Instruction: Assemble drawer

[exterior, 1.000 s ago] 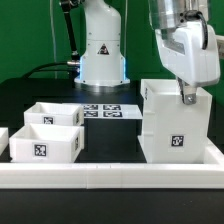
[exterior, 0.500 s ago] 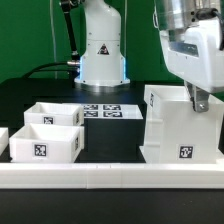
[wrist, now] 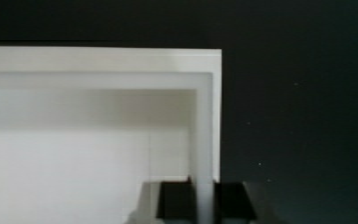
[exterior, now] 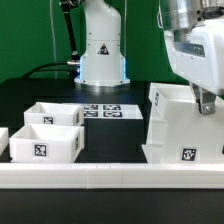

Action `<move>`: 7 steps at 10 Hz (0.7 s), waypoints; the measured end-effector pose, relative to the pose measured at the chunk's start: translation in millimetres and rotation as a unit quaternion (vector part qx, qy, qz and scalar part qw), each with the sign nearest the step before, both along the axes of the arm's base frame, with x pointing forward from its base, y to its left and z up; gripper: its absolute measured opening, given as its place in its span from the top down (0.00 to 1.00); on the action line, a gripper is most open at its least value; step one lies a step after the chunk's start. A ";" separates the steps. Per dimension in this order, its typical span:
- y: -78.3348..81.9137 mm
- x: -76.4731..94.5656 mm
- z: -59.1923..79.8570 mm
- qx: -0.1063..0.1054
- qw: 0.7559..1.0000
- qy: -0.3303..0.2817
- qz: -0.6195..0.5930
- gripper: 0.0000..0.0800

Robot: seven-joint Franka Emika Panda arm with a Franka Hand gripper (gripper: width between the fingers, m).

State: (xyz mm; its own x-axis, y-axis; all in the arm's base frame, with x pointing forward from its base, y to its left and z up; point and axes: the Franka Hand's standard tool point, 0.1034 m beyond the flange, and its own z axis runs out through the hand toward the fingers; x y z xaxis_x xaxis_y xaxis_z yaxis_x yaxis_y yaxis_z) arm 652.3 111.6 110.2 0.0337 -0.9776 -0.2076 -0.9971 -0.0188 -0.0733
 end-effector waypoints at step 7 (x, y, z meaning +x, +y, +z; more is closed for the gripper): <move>-14.2 -20.0 19.2 -0.001 0.990 -0.021 0.141 0.19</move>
Offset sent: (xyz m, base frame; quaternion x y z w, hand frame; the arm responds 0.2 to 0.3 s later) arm 0.0000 0.0000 0.0000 0.0000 0.0000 0.0000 1.0000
